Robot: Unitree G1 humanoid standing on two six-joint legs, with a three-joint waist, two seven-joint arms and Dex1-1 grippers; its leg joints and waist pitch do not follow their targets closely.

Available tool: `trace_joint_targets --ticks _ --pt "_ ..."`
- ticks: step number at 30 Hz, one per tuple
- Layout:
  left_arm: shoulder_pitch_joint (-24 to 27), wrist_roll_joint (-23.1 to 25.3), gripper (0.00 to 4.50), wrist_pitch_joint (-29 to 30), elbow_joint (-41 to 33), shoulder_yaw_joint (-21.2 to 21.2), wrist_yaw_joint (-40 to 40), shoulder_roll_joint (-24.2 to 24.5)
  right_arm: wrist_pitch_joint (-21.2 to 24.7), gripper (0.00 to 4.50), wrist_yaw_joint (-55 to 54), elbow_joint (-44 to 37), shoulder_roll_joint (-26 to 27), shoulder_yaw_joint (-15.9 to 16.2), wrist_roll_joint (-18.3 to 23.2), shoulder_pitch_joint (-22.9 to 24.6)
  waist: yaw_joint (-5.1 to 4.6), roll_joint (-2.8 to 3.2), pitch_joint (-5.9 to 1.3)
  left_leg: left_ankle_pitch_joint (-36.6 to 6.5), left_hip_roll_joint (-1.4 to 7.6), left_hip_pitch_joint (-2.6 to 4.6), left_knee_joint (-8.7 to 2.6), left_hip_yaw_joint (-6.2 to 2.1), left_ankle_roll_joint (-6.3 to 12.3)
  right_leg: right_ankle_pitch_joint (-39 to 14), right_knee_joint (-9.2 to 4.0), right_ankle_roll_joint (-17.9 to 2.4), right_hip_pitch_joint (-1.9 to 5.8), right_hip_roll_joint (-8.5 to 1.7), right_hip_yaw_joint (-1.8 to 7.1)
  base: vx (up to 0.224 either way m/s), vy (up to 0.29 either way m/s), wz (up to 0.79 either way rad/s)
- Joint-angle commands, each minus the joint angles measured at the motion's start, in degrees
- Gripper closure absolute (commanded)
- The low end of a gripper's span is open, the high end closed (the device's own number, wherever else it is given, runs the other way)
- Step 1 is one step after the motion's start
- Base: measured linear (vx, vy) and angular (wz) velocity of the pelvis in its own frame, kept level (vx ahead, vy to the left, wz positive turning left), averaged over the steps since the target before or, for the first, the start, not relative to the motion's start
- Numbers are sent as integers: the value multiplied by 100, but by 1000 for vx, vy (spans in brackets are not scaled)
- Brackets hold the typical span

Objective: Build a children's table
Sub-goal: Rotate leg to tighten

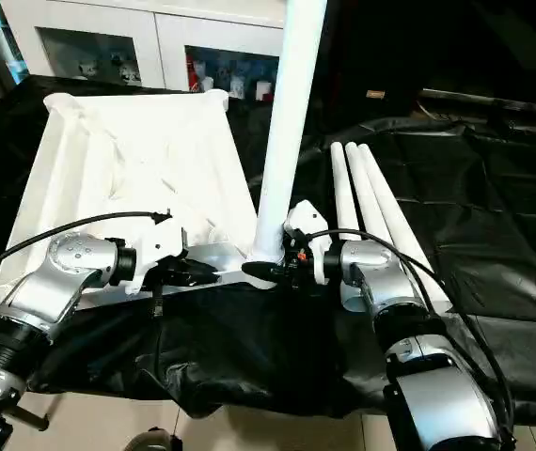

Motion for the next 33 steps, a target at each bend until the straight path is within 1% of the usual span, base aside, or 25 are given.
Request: trace_joint_targets --ticks 1,2,3,4,6,7,8,10,11,12,13,14,15,16,19,21,23,24,26,27,28,29,30,31,33 --pt "-277 91 450 107 -18 8 328 -221 77 174 -855 320 135 -143 -86 40 -62 9 -405 -570 245 136 -369 -53 271 63 -371 -1395 301 -525 314 0 0 0" --pt "-277 91 450 107 -18 8 328 -221 77 174 -855 320 135 -143 -86 40 -65 16 -401 -714 243 161 -383 -58 173 -229 -410 -1336 300 -539 319 0 0 0" --pt "-451 214 450 353 307 62 807 -432 114 174 -1652 563 328 -220 -168 37 -70 30 -406 -744 247 166 -387 -62 122 -293 -404 -1322 301 -537 319 0 0 0" --pt "-508 237 450 431 405 81 942 -501 130 174 -1855 618 393 -236 -184 40 -101 45 -370 -918 237 191 -413 -60 -1 -535 -446 -1281 264 -521 329 0 0 0" --pt "-669 323 450 606 688 133 1394 -700 240 174 -2530 812 608 -330 -182 -19 -130 39 -381 -1090 236 199 -428 -72 -121 -729 -466 -1221 281 -535 334 0 0 0" --pt "-697 339 450 631 738 140 1471 -735 262 174 -2661 849 647 -348 -181 -33 -148 50 -383 -1120 231 203 -435 -78 -160 -731 -473 -1203 283 -527 333 0 0 0" --pt "-828 401 450 780 953 178 1878 -921 398 174 -3264 1033 851 -418 -179 -123 -165 65 -382 -1151 228 194 -434 -83 -160 -723 -472 -1202 289 -535 340 0 0 0" --pt "-889 426 450 854 1044 204 2090 -1033 471 174 -3570 1135 976 -461 -177 -181 -182 56 -372 -1230 226 205 -445 -85 -196 -846 -494 -1175 281 -529 336 0 0 0" --pt "-947 453 450 923 1120 217 2278 -1144 547 174 -3875 1233 1118 -484 -184 -257 -186 95 -367 -1270 235 207 -453 -92 -227 -888 -493 -1174 276 -535 340 0 0 0" --pt "-1015 504 450 967 1207 199 2465 -1295 636 174 -4184 1364 1341 -466 -223 -373 -189 82 -368 -1362 228 209 -457 -97 -243 -981 -515 -1128 280 -537 335 0 0 0" --pt "-1032 526 450 956 1222 175 2497 -1348 606 174 -4175 1382 1442 -421 -255 -408 -202 78 -357 -1403 225 215 -462 -91 -244 -1035 -526 -1114 264 -530 342 0 0 0" --pt "-1051 546 450 915 1246 154 2519 -1388 561 174 -4123 1388 1526 -412 -264 -433 -199 79 -340 -1610 228 234 -475 -100 -268 -1300 -566 -1044 258 -543 343 0 0 0" --pt "-1064 559 450 869 1261 140 2526 -1410 545 139 -4048 1390 1591 -455 -211 -452 -196 77 -337 -1657 228 237 -478 -105 -266 -1369 -574 -1018 265 -552 346 0 0 0" --pt "-1058 555 450 824 1241 128 2502 -1417 535 118 -3910 1371 1638 -525 -122 -471 -192 80 -339 -1699 234 246 -490 -112 -253 -1419 -581 -997 267 -554 348 0 0 0" --pt "-1019 544 450 762 1199 114 2428 -1378 438 95 -3701 1313 1625 -528 -96 -494 -196 78 -354 -1583 240 224 -496 -113 -221 -1167 -557 -1026 287 -547 347 0 0 0" --pt "-954 512 450 551 1184 90 2274 -1265 287 77 -3516 1245 1524 -448 -156 -513 -200 78 -354 -1551 239 221 -496 -112 -196 -1086 -548 -1053 288 -545 345 0 0 0" --pt "-932 501 450 504 1167 85 2214 -1234 260 77 -3437 1230 1486 -425 -172 -512 -211 74 -355 -1524 238 209 -493 -111 -172 -1066 -547 -1072 296 -553 347 0 0 0" --pt "-839 472 450 404 1074 65 2003 -1127 182 77 -3066 1120 1333 -334 -212 -464 -214 77 -359 -1485 238 213 -490 -111 -155 -1021 -543 -1091 297 -551 345 0 0 0" --pt "-668 364 450 236 871 30 1573 -972 83 77 -2467 890 1077 -161 -277 -340 -211 71 -365 -1413 243 193 -479 -106 -80 -882 -536 -1115 329 -556 343 0 0 0" --pt "-668 364 450 236 871 30 1573 -972 83 77 -2467 890 1077 -161 -277 -340 -210 68 -376 -1292 246 180 -471 -101 -13 -673 -512 -1152 336 -552 339 0 0 0" --pt "-521 232 450 195 695 51 1261 -861 -53 77 -1968 646 815 -25 -356 -195 -224 69 -384 -1162 246 182 -470 -96 17 -454 -485 -1212 342 -541 334 0 0 0" --pt "-448 174 450 93 617 45 1094 -801 -82 77 -1777 548 703 4 -360 -136 -213 67 -388 -1096 248 181 -464 -99 48 -342 -478 -1231 358 -537 325 0 0 0" --pt "-379 130 450 35 546 35 945 -740 -111 77 -1612 469 597 16 -357 -89 -216 37 -402 -910 246 167 -442 -85 148 -54 -444 -1291 377 -541 326 0 0 0" --pt "-303 103 450 -23 471 7 789 -657 -101 77 -1435 390 481 20 -334 -50 -215 43 -403 -789 240 171 -434 -75 236 131 -433 -1329 378 -525 321 0 0 0" --pt "-147 13 450 -177 318 -48 439 -483 -124 77 -1054 226 266 28 -291 23 -207 37 -409 -699 242 174 -427 -67 304 233 -423 -1394 387 -525 313 0 0 0"
